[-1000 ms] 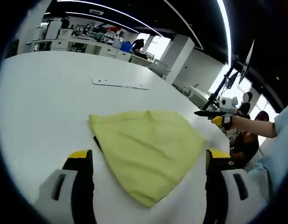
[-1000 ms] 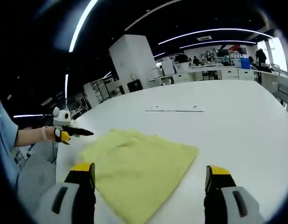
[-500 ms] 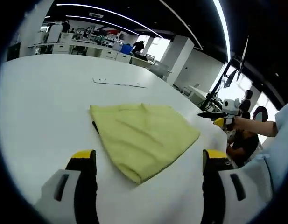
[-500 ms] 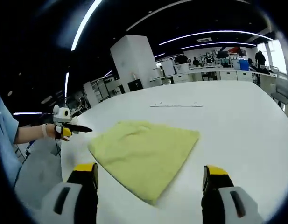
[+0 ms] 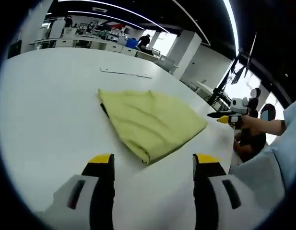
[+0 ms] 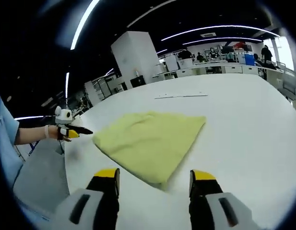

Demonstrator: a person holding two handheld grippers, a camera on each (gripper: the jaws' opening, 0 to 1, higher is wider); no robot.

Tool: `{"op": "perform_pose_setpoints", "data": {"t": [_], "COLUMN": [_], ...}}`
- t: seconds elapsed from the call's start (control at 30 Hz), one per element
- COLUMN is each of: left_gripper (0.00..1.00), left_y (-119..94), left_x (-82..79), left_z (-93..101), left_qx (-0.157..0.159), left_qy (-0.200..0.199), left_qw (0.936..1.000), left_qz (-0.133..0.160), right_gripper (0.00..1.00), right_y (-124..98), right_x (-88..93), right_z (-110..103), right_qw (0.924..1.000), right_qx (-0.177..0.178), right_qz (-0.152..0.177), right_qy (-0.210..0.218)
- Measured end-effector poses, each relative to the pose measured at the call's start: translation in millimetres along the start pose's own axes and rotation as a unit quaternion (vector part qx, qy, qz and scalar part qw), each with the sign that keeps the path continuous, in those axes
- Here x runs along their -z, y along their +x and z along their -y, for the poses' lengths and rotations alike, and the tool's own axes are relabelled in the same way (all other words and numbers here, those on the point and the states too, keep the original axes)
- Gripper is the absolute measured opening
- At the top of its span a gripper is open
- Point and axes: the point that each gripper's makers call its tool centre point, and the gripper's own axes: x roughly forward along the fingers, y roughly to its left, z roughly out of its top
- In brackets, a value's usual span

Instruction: Fold the garment on the visible template until the final outline fits inside the template.

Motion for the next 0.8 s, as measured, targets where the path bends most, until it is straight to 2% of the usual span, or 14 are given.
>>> {"op": "perform_pose_setpoints", "data": {"t": [0.17,0.2,0.33,0.57,0.67,0.8], "left_gripper": [0.4,0.38,0.34,0.2,0.19,0.15], "left_y": [6.4,7.5,12.6,21.0,22.9,24.1], "left_x": [7.0,7.9,13.0,15.7,16.3,15.7], "left_z": [-9.2,-10.0,-14.9,-12.1,-10.8,-11.1], "left_qx": [-0.009,-0.009,-0.015,-0.005,-0.002,-0.002], "left_qy": [-0.014,-0.015,-0.017,-0.028,-0.029,-0.034], "left_qw": [0.9999,0.9998,0.9996,0.9995,0.9995,0.9993], "left_qz": [-0.002,-0.003,-0.014,-0.014,-0.014,-0.014], "right_gripper": [0.39,0.38,0.33,0.26,0.17,0.12], "right_y": [1.1,1.1,2.8,8.3,12.2,18.0], "right_x": [11.9,12.8,17.1,24.3,28.8,32.3], "right_z": [3.6,4.0,7.0,10.4,9.7,9.9], "right_qw": [0.9998,0.9998,0.9996,0.9991,0.9987,0.9985], "right_qx": [0.004,0.003,0.008,0.009,0.007,0.009], "right_qz": [-0.018,-0.019,-0.026,-0.039,-0.048,-0.055], "right_qy": [0.0,0.004,0.004,0.014,0.013,0.003]}}
